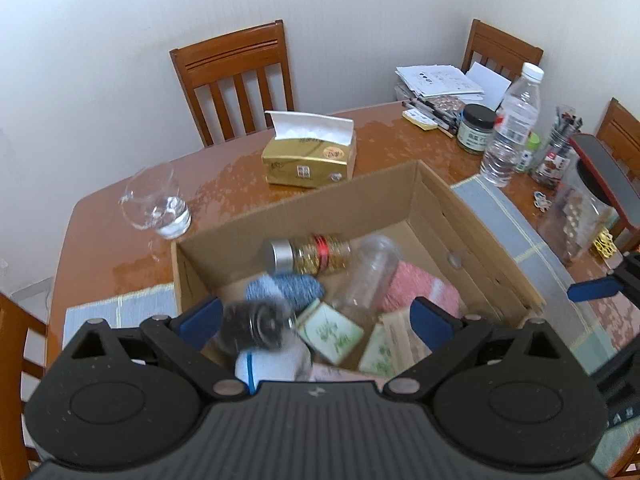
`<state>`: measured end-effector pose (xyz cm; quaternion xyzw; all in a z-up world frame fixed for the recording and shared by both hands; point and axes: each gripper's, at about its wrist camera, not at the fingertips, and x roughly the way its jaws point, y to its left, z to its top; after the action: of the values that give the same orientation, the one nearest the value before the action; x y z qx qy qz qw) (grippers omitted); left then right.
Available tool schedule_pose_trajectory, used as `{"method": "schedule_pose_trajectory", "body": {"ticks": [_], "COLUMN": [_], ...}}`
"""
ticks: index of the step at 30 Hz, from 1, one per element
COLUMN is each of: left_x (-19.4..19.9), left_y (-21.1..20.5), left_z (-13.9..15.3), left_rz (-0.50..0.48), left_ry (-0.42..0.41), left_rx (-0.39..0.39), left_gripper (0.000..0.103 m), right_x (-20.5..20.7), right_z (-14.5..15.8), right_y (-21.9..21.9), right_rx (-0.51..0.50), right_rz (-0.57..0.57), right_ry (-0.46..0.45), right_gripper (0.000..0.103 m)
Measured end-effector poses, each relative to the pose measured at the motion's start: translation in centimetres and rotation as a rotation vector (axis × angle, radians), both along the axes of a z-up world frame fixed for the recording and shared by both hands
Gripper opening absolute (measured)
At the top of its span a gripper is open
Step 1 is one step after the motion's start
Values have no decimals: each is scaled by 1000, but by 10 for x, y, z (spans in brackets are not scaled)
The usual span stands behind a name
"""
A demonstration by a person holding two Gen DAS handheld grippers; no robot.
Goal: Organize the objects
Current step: 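Move the left tool toward the white knit cap while the right tool approaches the white plastic container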
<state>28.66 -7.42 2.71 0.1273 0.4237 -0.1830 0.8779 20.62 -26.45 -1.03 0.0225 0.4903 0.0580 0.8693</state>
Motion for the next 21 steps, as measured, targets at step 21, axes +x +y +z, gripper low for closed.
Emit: {"method": "schedule_pose_trajectory", "body": {"ticks": [21], "left_x": [-97], "left_y": [9], "left_z": [-32], "left_rz": [105], "left_ry": [-30], "left_rx": [-24], "left_gripper": [100], "right_x": [-54], "right_z": [-46], "right_y": [14], "right_rx": [81], "right_rz": [-23], "right_ry": [116], "right_gripper": [103]}}
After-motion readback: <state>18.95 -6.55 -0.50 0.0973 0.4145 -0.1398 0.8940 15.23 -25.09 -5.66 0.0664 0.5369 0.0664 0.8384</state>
